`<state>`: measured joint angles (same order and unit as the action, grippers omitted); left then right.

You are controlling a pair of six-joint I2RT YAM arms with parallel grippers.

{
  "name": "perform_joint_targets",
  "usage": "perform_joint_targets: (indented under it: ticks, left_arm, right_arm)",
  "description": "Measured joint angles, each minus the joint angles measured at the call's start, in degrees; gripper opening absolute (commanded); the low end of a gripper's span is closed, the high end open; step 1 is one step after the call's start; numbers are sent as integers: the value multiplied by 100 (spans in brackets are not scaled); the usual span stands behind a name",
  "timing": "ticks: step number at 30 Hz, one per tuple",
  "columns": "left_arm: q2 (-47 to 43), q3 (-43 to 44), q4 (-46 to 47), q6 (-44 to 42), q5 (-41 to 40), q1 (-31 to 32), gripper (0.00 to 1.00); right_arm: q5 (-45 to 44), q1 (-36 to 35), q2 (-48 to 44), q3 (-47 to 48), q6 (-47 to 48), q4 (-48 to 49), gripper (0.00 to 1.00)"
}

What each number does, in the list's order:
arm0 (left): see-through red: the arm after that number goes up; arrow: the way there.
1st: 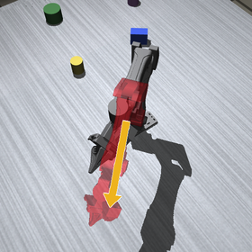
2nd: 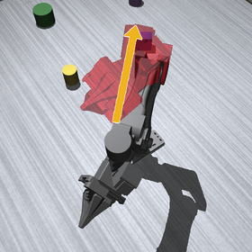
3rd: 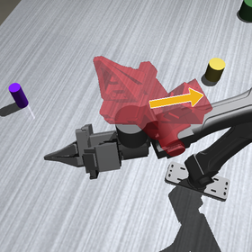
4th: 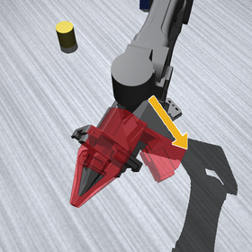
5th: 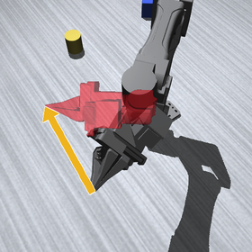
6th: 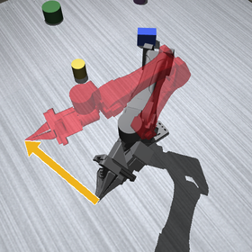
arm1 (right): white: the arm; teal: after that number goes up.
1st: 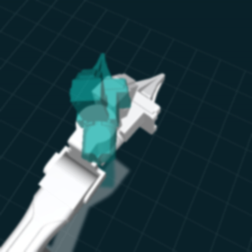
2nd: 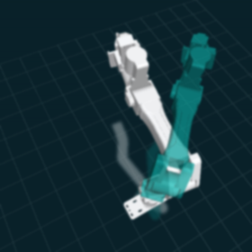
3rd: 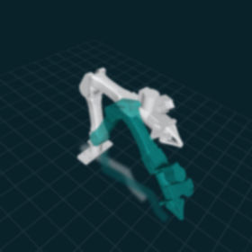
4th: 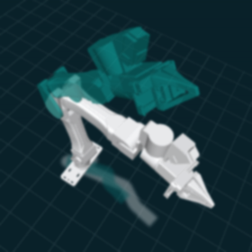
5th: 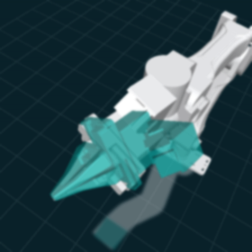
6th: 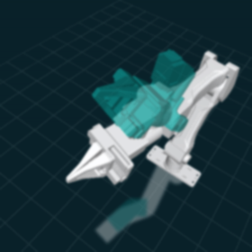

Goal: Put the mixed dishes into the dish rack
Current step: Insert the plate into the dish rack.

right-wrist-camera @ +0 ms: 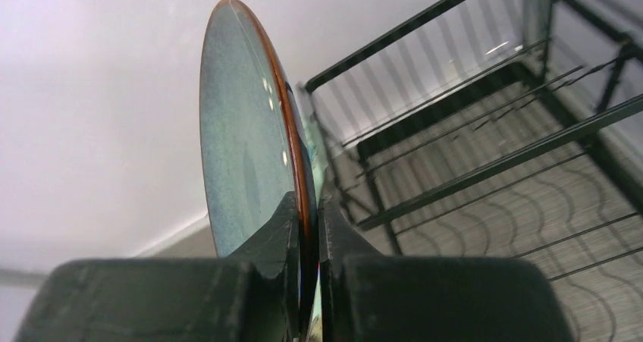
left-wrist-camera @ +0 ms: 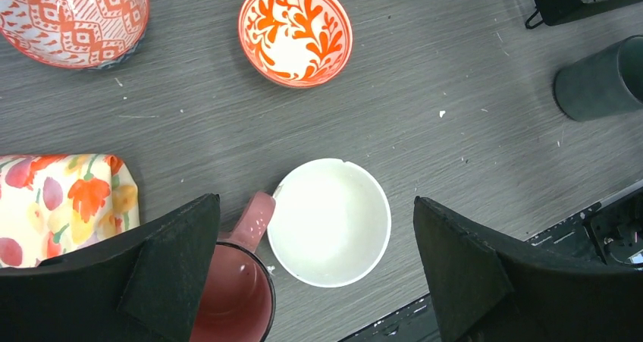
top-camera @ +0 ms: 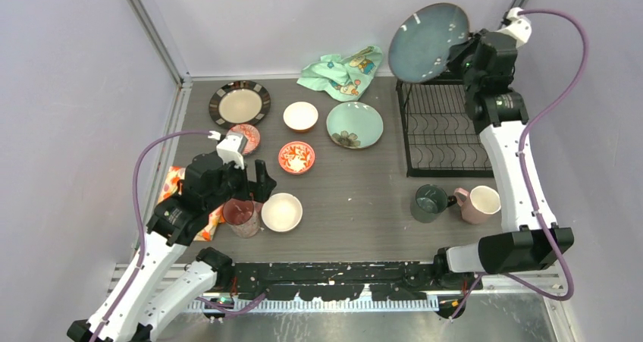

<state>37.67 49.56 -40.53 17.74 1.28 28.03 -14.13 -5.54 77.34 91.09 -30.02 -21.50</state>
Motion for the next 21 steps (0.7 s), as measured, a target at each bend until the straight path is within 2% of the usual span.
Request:
perform_joint_targets:
  ticks: [12, 21]
  left_arm:
    - [-57, -37, -2, -24, -22, 0, 100]
    - [-57, -70, -4, -44, -192, 0, 100]
  right_arm:
    - [101, 1792, 815, 763, -262, 144, 1]
    - [413, 2275, 1272, 1150, 365, 658, 1]
